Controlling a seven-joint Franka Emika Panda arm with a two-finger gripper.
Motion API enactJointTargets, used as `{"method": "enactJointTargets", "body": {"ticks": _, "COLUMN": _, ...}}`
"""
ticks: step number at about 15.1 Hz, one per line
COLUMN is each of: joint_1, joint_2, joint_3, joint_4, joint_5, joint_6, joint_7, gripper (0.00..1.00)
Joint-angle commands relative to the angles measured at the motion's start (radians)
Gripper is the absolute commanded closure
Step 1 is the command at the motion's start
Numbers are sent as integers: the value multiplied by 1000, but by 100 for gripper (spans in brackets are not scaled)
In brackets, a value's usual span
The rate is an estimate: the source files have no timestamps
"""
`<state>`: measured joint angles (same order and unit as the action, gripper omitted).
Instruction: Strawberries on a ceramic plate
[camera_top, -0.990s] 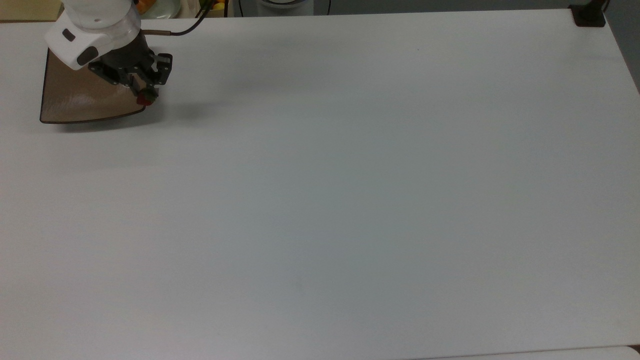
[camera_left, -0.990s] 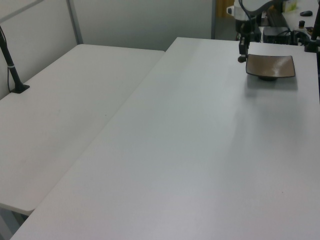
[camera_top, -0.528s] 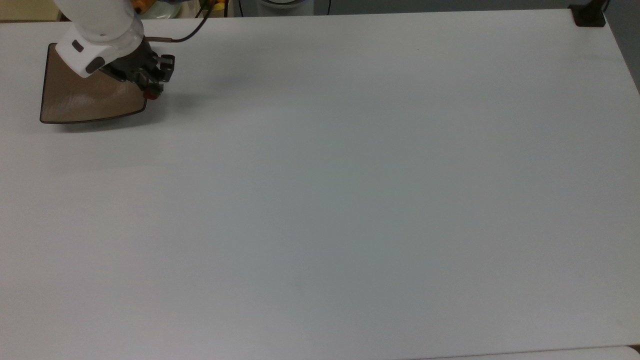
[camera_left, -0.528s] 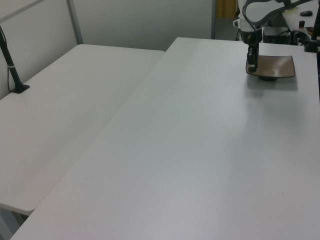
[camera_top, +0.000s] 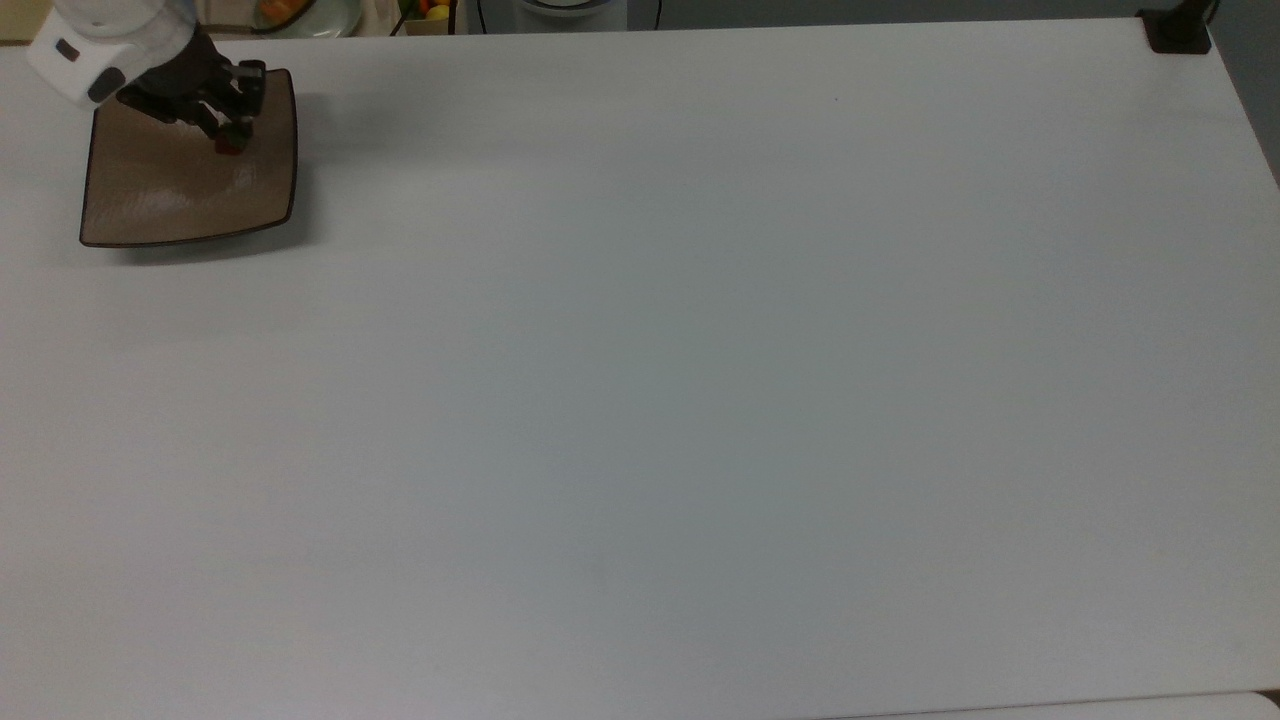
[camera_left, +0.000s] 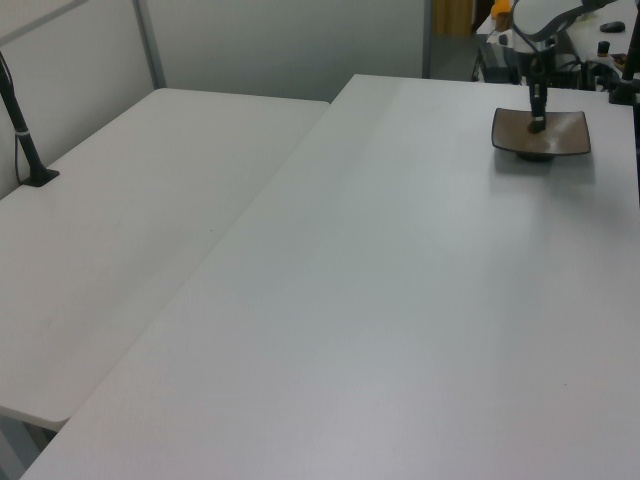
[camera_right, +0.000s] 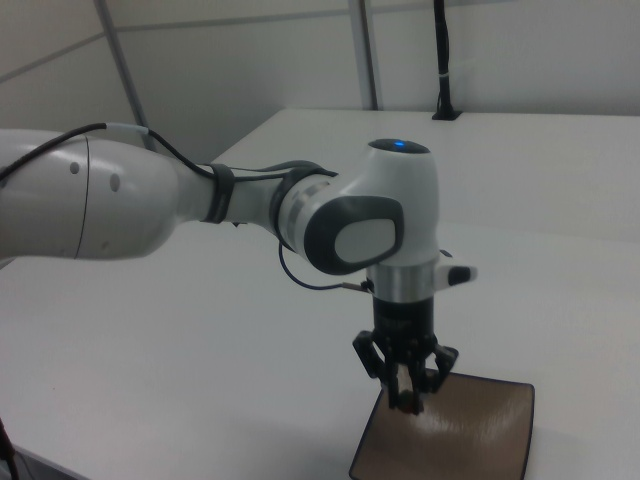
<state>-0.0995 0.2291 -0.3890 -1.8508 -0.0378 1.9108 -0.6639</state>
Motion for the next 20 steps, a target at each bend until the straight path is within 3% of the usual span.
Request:
{"method": "enactJointTargets", "body": {"ticks": 1, "joint_1": -5, "joint_2": -10, "joint_3": -37, "joint_4": -22, "joint_5": -11, "joint_6": 7, "joint_7": -111, "gripper": 93}}
{"method": "enactJointTargets", "body": {"ticks": 7, "joint_1": -28, "joint_2": 58, "joint_3": -39, "joint_4": -27, "joint_5": 1, "joint_6": 131, "joint_7": -117, "gripper": 91}}
{"method": "enactJointTargets", "body": {"ticks": 9, "joint_1": -29, "joint_2": 64, "joint_3": -39, "joint_4": -28, "joint_5": 7, "joint_6": 163, "joint_7": -117, "gripper": 82}}
{"method": "enactJointTargets", "body": {"ticks": 10, "joint_1": -29, "joint_2": 64, "joint_3": -39, "joint_4": -28, "joint_5": 9, "joint_6": 165, "joint_7": -114, "gripper": 54}}
{"method": "enactJointTargets", "body": {"ticks": 11, "joint_1": -29, "joint_2": 64, "joint_3": -39, "joint_4": -30, "joint_5": 10, "joint_6": 162, "joint_7": -105, "gripper": 2}}
{"method": "enactJointTargets", "body": {"ticks": 15, "joint_1": -16, "joint_2": 47, "joint_3": -30, "joint_4": -24, "joint_5": 18, "joint_6": 117, "joint_7": -95, "gripper": 0}}
{"method": "enactJointTargets", "body": {"ticks": 17, "joint_1": 7, "joint_2": 4, "joint_3": -18, "joint_4": -8, "joint_5": 83, "joint_6": 70, "joint_7": -88, "gripper": 0}}
{"method": "enactJointTargets", "body": {"ticks": 20, "joint_1": 20, "joint_2": -39, "joint_3": 33, "joint_4": 47, "joint_5": 90, "joint_6": -42, "joint_7": -85, "gripper": 0}}
